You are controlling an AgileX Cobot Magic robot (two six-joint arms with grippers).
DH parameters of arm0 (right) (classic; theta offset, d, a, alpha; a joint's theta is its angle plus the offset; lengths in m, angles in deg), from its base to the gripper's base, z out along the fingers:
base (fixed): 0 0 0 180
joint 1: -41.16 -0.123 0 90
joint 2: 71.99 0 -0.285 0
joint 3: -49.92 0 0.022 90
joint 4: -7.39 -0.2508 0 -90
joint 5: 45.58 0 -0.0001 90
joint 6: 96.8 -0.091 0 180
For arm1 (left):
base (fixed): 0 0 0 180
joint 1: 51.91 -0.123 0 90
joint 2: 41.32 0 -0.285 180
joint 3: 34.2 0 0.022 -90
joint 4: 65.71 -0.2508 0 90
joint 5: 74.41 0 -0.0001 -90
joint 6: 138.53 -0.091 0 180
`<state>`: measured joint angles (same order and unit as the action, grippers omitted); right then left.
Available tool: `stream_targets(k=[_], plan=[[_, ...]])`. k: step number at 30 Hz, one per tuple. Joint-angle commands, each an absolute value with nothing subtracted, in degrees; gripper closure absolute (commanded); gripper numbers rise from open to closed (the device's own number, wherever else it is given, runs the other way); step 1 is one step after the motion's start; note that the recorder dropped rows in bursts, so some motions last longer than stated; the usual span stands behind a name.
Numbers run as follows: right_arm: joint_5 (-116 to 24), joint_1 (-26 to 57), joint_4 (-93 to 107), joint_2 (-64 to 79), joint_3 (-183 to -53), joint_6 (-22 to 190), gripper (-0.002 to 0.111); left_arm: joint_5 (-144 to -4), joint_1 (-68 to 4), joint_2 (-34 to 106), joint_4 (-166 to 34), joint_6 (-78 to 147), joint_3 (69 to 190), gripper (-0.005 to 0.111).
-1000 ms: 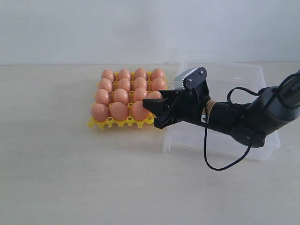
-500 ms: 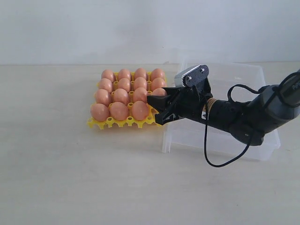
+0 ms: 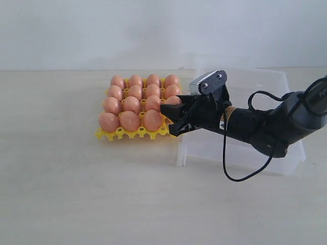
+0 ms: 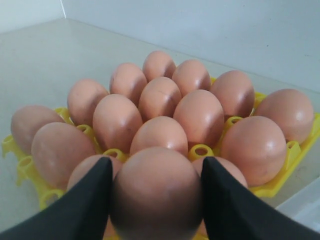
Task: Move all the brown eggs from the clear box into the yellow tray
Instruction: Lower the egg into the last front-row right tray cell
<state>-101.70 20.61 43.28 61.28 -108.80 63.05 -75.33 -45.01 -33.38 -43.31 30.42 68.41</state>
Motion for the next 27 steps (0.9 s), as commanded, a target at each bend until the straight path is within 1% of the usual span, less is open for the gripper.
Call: stream_targets(k=[1, 4, 5, 8, 11, 27], plan=[[-96.43, 20.63, 44.08, 61.55, -108.45, 62.12, 0.104, -74.41, -44.68, -33.54, -42.80, 30.84, 68.59, 0.103], [-95.38, 20.63, 44.54, 61.55, -108.45, 61.00, 0.092, -74.41, -44.68, -33.54, -42.80, 30.84, 68.59, 0.103], [-95.16, 20.63, 45.02, 61.55, -108.45, 60.69, 0.085, -74.41, -44.68, -33.54, -42.80, 30.84, 68.59, 0.103], [-95.04, 20.63, 45.17, 61.55, -108.45, 59.81, 0.071, -74.41, -44.68, -33.54, -42.80, 30.84, 68.59, 0.103], [-95.04, 20.63, 45.17, 61.55, -108.45, 59.70, 0.063, -74.41, -44.68, -33.54, -42.80, 30.84, 68.59, 0.103], [-93.67, 20.63, 45.74, 61.55, -108.45, 59.70, 0.064, -74.41, -44.68, -33.54, -42.80, 30.84, 68.59, 0.103]])
